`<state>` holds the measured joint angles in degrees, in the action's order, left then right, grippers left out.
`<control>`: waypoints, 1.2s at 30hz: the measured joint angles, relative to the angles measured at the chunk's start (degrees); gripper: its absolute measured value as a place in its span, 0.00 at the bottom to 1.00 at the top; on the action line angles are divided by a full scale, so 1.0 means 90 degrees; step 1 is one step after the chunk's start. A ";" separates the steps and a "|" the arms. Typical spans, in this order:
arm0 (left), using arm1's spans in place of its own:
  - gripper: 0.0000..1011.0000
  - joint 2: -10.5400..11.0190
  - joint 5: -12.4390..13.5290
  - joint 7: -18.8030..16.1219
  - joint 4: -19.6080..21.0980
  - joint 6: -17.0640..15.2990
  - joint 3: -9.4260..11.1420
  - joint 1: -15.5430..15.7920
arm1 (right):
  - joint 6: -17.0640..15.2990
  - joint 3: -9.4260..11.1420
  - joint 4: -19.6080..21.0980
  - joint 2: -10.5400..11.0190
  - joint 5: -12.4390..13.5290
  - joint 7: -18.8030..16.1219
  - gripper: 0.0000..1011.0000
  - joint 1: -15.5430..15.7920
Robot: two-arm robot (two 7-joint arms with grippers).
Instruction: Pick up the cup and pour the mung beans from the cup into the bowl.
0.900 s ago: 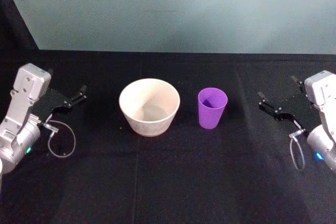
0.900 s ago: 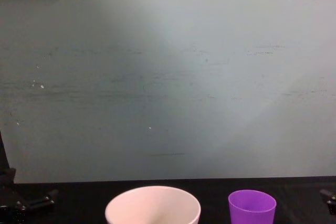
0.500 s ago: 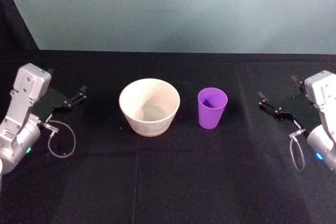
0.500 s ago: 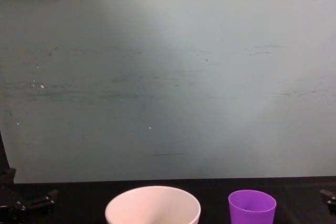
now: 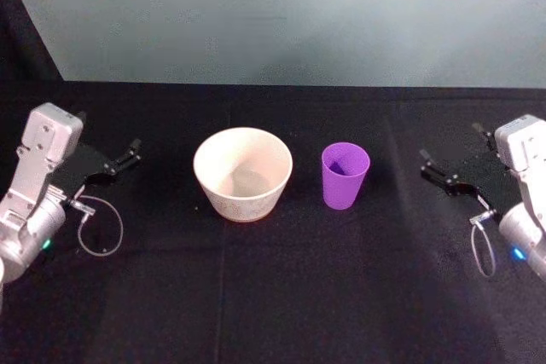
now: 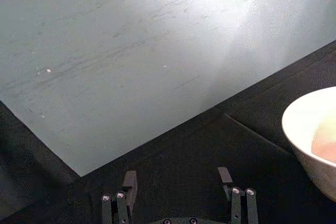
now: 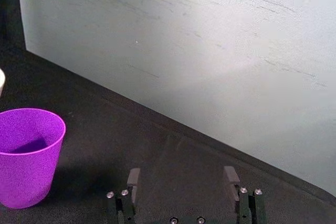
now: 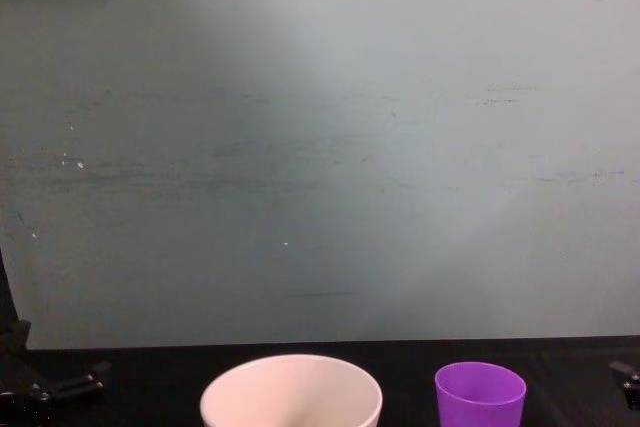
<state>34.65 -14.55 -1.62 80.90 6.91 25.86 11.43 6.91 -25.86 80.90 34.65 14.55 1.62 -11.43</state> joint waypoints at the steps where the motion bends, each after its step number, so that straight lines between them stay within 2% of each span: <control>1: 0.99 0.0000 0.0000 0.0000 0.0000 0.0000 0.0000 0.0000 | 0.0000 0.0000 0.0000 0.0000 0.0000 0.0000 0.99 0.0000; 9: 0.99 0.0000 0.0000 0.0000 0.0000 0.0000 0.0000 0.0000 | 0.0000 0.0004 0.0001 -0.0004 -0.0001 -0.0006 0.99 0.0004; 14: 0.99 0.0000 0.0000 0.0000 0.0000 0.0000 0.0000 0.0000 | 0.0002 0.0010 0.0048 -0.0024 0.0068 -0.0283 0.99 0.0105; 15: 0.99 0.0000 0.0000 0.0000 0.0000 0.0000 0.0000 0.0000 | 0.0015 0.0016 0.0081 -0.0027 0.0136 -0.0458 0.99 0.0170; 22: 0.99 0.0000 0.0000 0.0000 0.0000 0.0000 0.0000 0.0000 | 0.0051 0.0069 0.0248 -0.0010 0.0355 -0.0893 0.99 0.0357; 27: 0.99 0.0000 0.0000 0.0000 0.0000 0.0000 0.0000 0.0000 | -0.0025 0.0128 0.0362 -0.0006 0.0676 -0.1357 0.99 0.0488; 32: 0.99 0.0000 0.0000 0.0000 0.0000 0.0000 0.0000 0.0000 | -0.0060 0.0148 0.0423 -0.0079 0.0922 -0.1772 0.99 0.0554; 36: 0.99 0.0000 0.0000 0.0000 0.0000 0.0000 0.0000 0.0000 | -0.0081 0.0128 0.0424 -0.0181 0.0958 -0.1950 0.99 0.0542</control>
<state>34.65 -14.55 -1.62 80.90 6.91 25.86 11.43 6.17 -24.71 84.72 33.02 23.17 -15.93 -6.55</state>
